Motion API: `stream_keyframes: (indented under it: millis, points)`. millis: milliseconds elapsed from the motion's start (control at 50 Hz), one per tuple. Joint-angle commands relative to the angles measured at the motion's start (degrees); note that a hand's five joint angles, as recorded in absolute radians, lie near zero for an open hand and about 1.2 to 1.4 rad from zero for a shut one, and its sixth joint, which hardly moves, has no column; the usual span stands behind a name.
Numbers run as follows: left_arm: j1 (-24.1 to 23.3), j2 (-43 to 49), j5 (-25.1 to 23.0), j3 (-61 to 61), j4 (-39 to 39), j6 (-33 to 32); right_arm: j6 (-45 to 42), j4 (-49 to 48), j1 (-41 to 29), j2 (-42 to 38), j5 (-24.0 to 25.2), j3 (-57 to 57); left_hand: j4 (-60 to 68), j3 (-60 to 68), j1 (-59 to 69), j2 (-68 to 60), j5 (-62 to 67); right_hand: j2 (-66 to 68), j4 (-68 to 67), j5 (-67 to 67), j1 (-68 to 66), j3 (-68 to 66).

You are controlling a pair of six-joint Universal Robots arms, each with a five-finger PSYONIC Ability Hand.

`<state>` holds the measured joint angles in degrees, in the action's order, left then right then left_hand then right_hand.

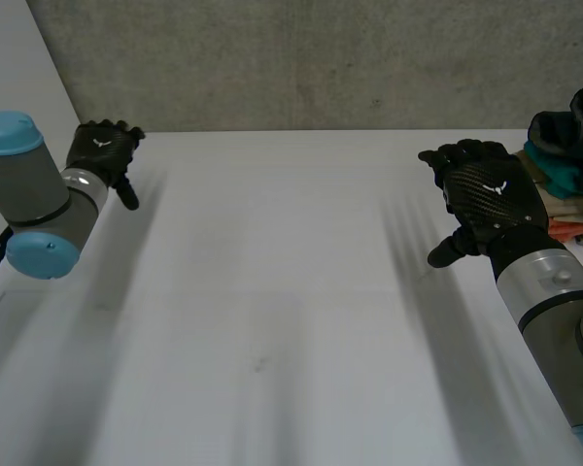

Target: Fold the laundry.

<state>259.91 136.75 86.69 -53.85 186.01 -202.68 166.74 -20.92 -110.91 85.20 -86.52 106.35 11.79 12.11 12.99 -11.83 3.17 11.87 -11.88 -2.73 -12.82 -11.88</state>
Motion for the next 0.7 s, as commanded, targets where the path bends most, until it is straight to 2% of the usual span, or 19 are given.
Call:
stream_keyframes:
  millis: [20, 220, 320, 420, 560, 700]
  points:
    - [2.3, 6.5, 9.3, 6.6, -1.7, -8.8, -0.1, -0.3, 0.1, 0.0, 0.0, 0.0, -1.8, -2.1, -3.0, 1.8, -3.2, -1.9, 1.9, 2.7, 2.8, 1.9]
    - [5.7, 6.4, 5.6, 2.9, -1.2, -12.7, -0.5, -0.3, 0.4, -0.3, 0.0, 0.0, -1.8, -2.1, -3.0, 1.8, -3.2, -1.9, 1.9, 2.7, 2.8, 1.9]
    - [7.8, 3.5, 3.8, -1.2, -2.4, -12.1, -0.8, -0.3, 0.4, -0.5, 0.3, 0.1, -1.8, -2.1, -3.0, 1.8, -3.2, -1.9, 1.9, 2.7, 2.8, 1.9]
    - [8.9, 0.5, 0.1, -3.8, -2.3, -10.6, -1.2, -0.5, 0.3, -1.0, 0.3, -0.2, -1.8, -2.1, -3.0, 1.8, -3.2, -1.9, 1.9, 2.7, 2.8, 1.9]
    - [7.9, -5.9, -0.9, -6.1, -2.9, -3.8, -1.2, -0.3, 0.5, -0.7, 0.4, -1.2, -1.8, -2.1, -3.0, 1.8, -3.2, -1.9, 1.9, 2.7, 2.8, 1.9]
    - [3.8, -18.3, -1.1, -10.2, -5.0, 6.8, -1.0, 1.9, 1.0, 0.1, 0.4, -5.1, -1.8, -2.1, -3.0, 1.8, -3.2, -1.9, 1.9, 2.7, 2.8, 1.9]
